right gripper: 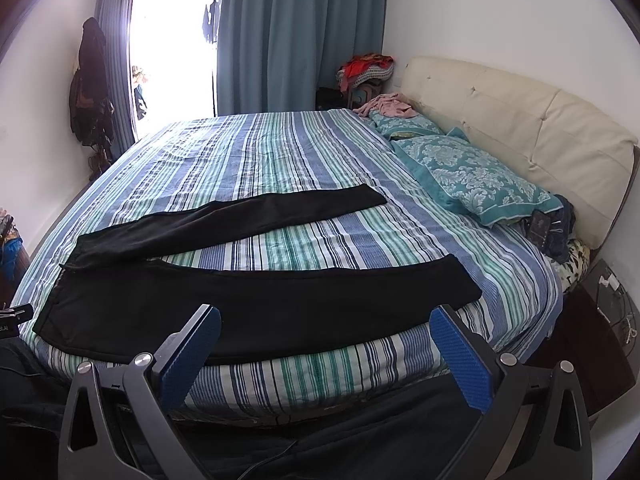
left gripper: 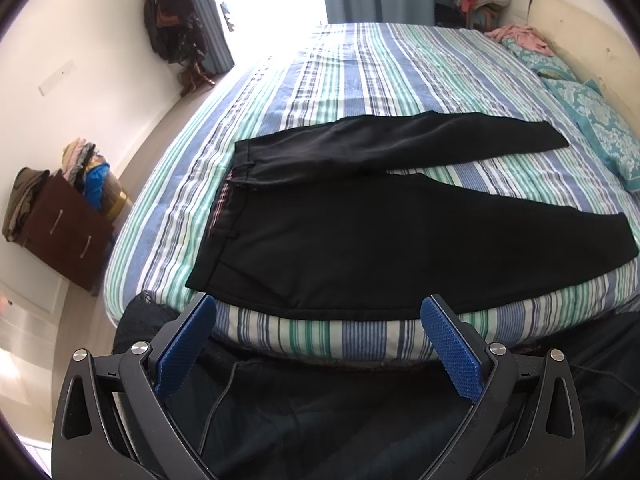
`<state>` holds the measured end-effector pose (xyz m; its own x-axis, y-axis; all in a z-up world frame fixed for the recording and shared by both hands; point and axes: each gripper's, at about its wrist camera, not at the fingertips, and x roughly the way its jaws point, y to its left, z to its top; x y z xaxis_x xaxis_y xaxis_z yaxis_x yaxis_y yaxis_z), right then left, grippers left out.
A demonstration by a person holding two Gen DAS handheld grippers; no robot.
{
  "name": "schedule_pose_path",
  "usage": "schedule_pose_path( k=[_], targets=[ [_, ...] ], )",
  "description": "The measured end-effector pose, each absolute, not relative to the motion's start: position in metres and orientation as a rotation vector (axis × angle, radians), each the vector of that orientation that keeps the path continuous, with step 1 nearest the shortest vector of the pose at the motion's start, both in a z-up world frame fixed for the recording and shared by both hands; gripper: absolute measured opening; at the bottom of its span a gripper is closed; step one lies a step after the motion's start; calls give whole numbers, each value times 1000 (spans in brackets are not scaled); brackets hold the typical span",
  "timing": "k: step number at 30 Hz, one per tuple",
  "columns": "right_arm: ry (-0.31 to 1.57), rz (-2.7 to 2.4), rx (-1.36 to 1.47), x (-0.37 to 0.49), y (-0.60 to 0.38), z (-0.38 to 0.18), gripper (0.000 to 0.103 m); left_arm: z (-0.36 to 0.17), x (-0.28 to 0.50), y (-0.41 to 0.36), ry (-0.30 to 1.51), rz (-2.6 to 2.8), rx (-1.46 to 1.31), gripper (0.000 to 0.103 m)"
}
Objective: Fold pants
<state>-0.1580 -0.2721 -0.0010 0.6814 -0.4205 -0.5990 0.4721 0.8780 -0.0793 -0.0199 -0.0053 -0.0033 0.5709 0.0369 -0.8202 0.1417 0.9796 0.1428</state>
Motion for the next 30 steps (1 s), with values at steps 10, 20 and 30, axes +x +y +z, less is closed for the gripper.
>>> schedule_pose_path(
  k=[10,20,30],
  targets=[
    [658,-490,94,-158,-272,-3,103,-5,-20,-6,969,-56,214,102],
    [661,-488,102,-160,-272,-6,103,-7,-19,-5,976,-51,220,102],
    [664,-484,106,-161,-271,-9,103,-9,-20,-3,976,-50,219,102]
  ],
)
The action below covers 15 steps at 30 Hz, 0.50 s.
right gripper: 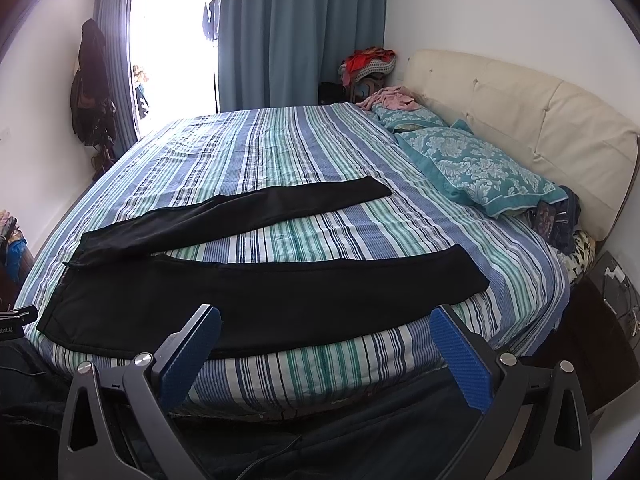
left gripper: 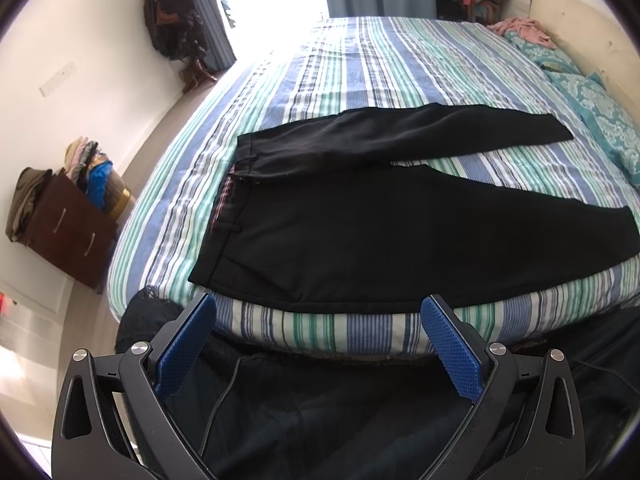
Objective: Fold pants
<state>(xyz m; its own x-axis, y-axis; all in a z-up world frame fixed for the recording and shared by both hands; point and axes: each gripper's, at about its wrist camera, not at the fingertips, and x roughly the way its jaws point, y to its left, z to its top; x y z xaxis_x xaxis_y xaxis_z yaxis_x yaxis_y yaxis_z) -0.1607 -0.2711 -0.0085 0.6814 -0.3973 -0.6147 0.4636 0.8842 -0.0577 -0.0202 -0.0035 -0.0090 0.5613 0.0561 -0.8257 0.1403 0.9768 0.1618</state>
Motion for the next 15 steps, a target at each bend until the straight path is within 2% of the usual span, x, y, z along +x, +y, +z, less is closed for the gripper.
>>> schedule_pose_path(
  k=[15],
  targets=[
    [638,-371,80,-134,-265,-10,103,-9,5,-6,937,-63,193,102]
  ],
)
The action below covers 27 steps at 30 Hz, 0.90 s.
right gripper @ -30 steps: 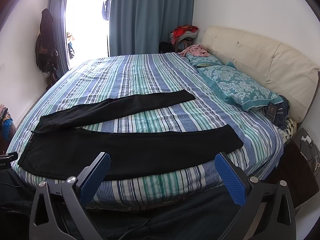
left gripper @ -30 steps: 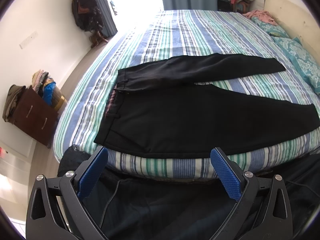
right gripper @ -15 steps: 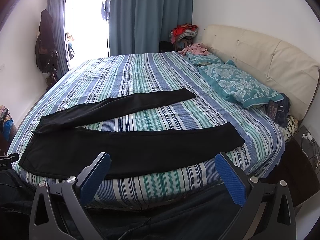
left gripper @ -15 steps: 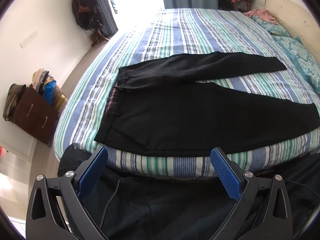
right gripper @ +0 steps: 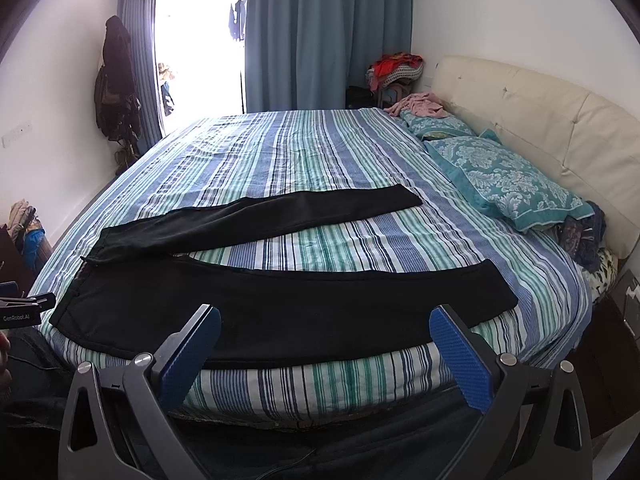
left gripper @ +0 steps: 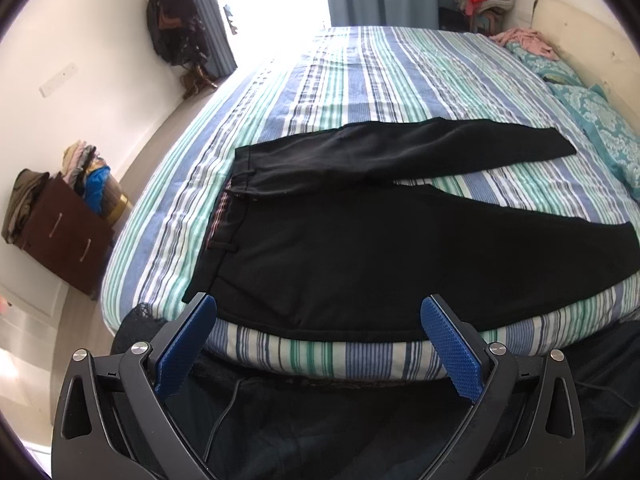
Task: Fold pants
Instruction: 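Lower the right tool onto the spread trouser leg hem and close it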
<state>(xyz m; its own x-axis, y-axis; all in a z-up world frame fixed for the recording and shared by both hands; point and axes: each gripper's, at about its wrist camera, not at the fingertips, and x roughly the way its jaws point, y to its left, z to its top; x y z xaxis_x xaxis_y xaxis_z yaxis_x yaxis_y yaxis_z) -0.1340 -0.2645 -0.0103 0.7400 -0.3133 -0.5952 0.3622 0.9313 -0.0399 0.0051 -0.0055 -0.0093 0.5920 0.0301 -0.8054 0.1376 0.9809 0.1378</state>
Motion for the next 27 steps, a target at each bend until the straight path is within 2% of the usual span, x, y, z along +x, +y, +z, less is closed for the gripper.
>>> schedule_pose_path(
  k=[5,12,15,18,20,22,24,27],
  targets=[
    [569,-281,127,-103,-284,-5,103,1,47,-14,899,-77,119,102],
    [647,-140,285,-26,-361,-37,103,-1,109,-38,893,-92,-1,102],
    [707,-82,424,24,-432,-61,103,-18,120,-47,908,-72,19,102],
    [828,-173,626,78,-532,-111,103,-38,126,-49,944,-48,43,102],
    [888,-259,700,112,-593,-142,95,-50,128,-48,972,-26,53,102],
    [923,-329,748,145,-646,-164,93,-61,131,-47,1004,3,68,102],
    [900,-373,786,171,-688,-174,89,-69,135,-47,1029,30,84,102],
    [814,-383,932,201,-731,-186,88,-79,138,-49,1056,64,106,102]
  ],
)
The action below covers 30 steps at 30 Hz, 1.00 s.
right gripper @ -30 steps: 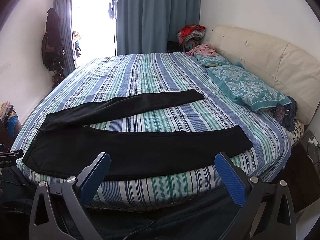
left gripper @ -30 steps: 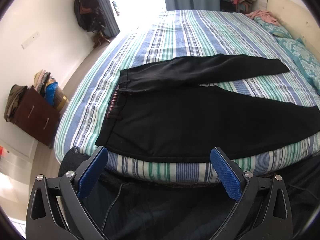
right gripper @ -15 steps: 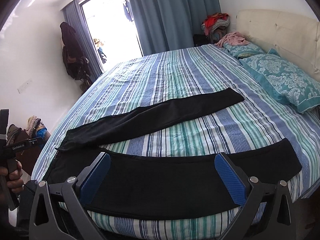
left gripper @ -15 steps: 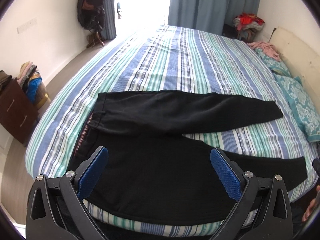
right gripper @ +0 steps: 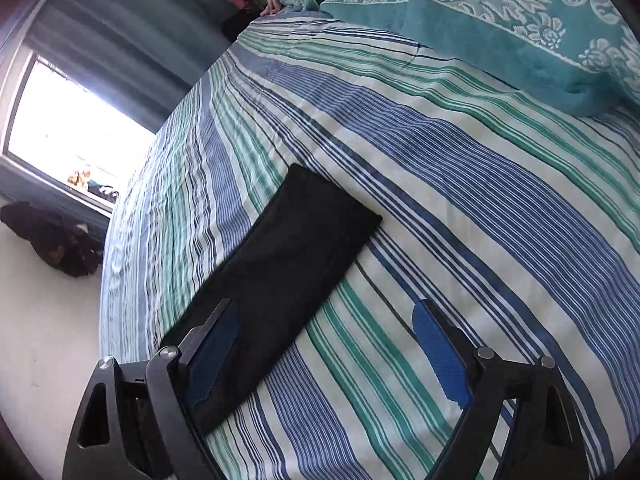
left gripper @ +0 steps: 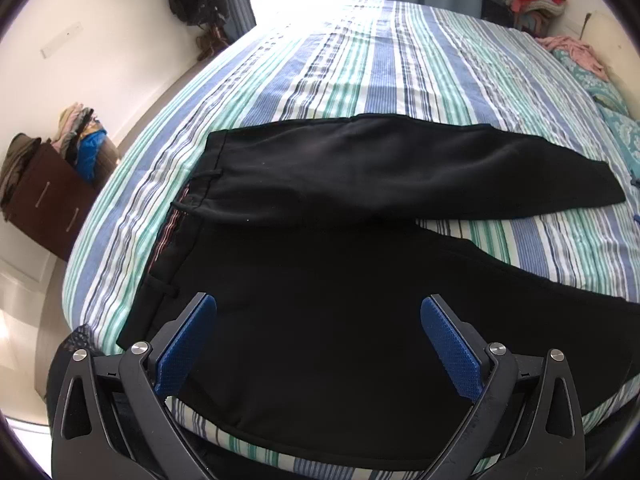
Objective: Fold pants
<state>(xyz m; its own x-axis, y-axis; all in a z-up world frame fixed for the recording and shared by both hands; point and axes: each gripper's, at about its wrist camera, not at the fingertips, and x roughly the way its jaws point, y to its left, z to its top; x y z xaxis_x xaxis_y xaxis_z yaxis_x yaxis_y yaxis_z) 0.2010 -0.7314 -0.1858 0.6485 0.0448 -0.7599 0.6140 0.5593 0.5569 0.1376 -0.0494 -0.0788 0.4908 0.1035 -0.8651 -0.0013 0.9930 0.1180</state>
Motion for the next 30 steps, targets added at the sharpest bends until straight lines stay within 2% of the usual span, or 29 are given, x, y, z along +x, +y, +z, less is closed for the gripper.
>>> schedule_pose_path(
  k=[5,7,9,10,17,22,24,26,27,30],
  targets=[
    [820,-435,973,239,-752,-210,79,-91,140,-60,1094,71,148,102],
    [794,-429,942,248,-751,-208,71,-94,139,-65,1105,67,163,102],
    [815,-460,896,255,-752,-208,51,-95,138,-69,1118,56,167,102],
    [828,-475,881,255,-752,-208,25,-95,137,-71,1119,48,168,102],
    [781,-467,739,211,-734,-173,22,-85,127,-81,1094,-3,161,102],
    [906,-549,709,170,-730,-204,24,-90,122,-88,1122,-35,167,102],
    [871,-550,715,164,-729,-204,31,-88,119,-88,1120,-39,173,102],
    [879,-542,728,166,-732,-199,56,-86,118,-85,1107,-33,175,102],
    [880,-542,708,167,-734,-194,59,-85,118,-82,1103,-27,173,102],
    [864,-553,586,176,-742,-167,60,-90,124,-75,1113,-1,157,102]
  ],
)
